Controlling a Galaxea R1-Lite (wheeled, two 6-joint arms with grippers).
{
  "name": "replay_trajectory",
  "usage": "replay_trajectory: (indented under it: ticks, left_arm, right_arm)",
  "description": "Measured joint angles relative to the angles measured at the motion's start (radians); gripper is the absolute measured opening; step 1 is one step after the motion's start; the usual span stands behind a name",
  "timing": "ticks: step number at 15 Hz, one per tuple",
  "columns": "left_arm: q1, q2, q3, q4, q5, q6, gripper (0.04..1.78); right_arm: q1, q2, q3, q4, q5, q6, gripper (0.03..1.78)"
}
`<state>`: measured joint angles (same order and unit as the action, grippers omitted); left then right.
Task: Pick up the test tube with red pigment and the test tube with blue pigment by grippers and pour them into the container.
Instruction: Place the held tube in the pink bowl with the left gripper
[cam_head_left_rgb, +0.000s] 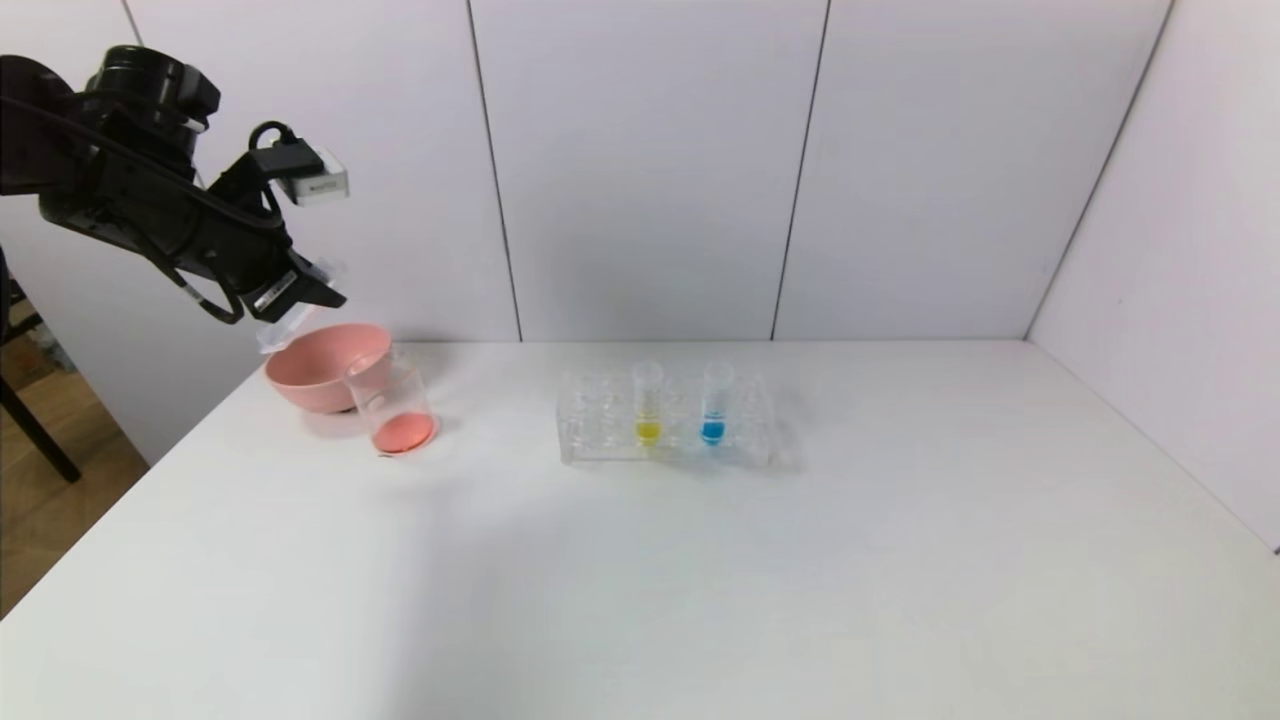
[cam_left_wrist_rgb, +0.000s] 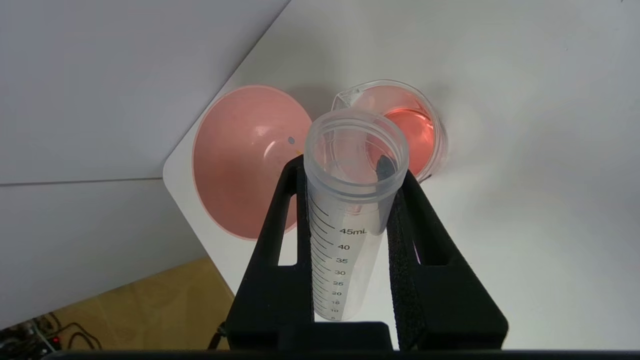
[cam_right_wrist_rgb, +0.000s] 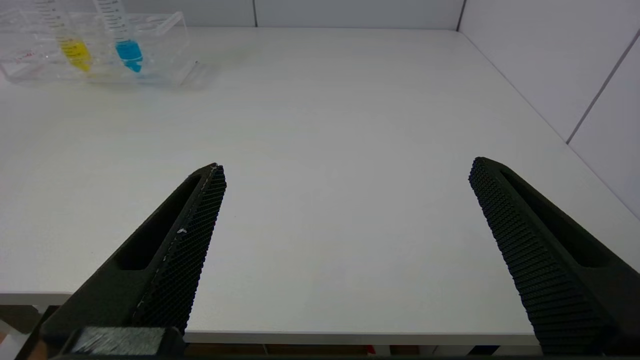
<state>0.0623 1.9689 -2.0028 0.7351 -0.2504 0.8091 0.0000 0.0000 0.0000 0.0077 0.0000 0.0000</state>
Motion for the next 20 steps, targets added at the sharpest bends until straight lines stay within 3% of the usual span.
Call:
replay_trajectory:
  ticks: [2,7,9,16,20]
  left_arm:
    - [0.016,-0.016,0.0,-0.038,-0.013,-0.099,0.44]
    - [0.049,-0.029,0.014,-0.311,-0.016,-0.422,0.44]
    - [0.069,-0.029,0.02,-0.353,-0.011,-0.501,0.44]
    - [0.103,0.005,0.108,-0.475,-0.014,-0.525,0.44]
    - [0.112,0.027,0.245,-0.594,-0.014,-0.581,0.44]
  right_arm:
    - [0.0,0.0,0.0,0.0,0.0,0.0,1.77]
    - [0.0,0.0,0.0,0.0,0.0,0.0,1.77]
    - [0.0,0.0,0.0,0.0,0.0,0.0,1.77]
    - [0.0,0.0,0.0,0.0,0.0,0.0,1.77]
    - [0.0,0.0,0.0,0.0,0.0,0.0,1.77]
